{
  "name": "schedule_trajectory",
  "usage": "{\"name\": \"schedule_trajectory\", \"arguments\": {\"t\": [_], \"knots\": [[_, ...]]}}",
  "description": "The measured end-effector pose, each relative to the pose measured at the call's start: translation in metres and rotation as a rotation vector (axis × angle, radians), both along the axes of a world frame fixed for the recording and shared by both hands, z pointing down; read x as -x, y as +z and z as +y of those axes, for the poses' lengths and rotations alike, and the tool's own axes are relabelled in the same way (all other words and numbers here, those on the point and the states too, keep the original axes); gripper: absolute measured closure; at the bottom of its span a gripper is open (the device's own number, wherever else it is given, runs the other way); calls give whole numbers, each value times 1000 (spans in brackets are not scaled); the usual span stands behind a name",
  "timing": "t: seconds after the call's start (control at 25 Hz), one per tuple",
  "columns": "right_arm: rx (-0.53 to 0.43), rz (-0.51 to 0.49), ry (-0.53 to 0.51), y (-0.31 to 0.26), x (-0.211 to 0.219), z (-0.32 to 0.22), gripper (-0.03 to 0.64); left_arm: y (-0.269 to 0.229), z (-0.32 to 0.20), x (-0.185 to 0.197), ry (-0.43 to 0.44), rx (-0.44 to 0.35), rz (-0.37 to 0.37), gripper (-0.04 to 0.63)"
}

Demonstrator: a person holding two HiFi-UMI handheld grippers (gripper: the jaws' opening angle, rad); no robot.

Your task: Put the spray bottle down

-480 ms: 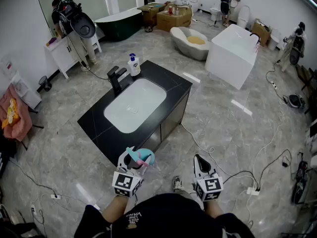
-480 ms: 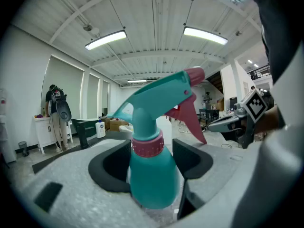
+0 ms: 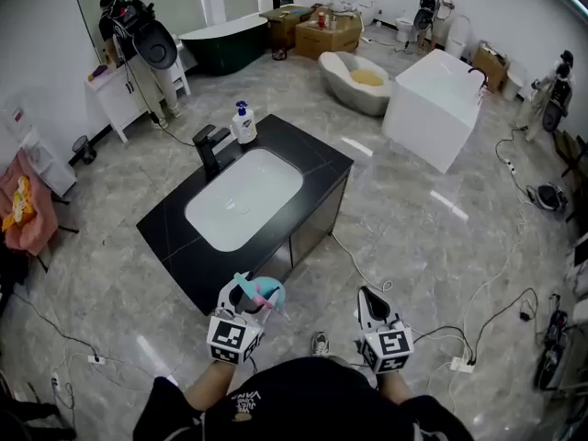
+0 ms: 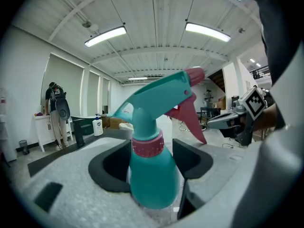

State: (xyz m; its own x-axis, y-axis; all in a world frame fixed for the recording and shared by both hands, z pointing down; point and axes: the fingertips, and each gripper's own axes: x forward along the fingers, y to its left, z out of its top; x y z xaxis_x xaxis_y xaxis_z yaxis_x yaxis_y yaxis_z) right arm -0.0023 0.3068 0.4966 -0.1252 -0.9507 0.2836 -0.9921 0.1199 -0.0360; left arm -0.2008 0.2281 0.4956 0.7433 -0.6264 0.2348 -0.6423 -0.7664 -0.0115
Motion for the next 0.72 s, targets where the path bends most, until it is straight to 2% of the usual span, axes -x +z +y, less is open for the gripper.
{"name": "schedule_trajectory", "arguments": {"t": [0.4, 0.72], "knots": [[26, -36, -73, 6, -42, -21, 614, -5, -14, -46, -23, -9, -43, 313], [-4, -61, -129, 10, -82, -40, 595, 2, -25, -83, -105, -3, -8, 313]]}}
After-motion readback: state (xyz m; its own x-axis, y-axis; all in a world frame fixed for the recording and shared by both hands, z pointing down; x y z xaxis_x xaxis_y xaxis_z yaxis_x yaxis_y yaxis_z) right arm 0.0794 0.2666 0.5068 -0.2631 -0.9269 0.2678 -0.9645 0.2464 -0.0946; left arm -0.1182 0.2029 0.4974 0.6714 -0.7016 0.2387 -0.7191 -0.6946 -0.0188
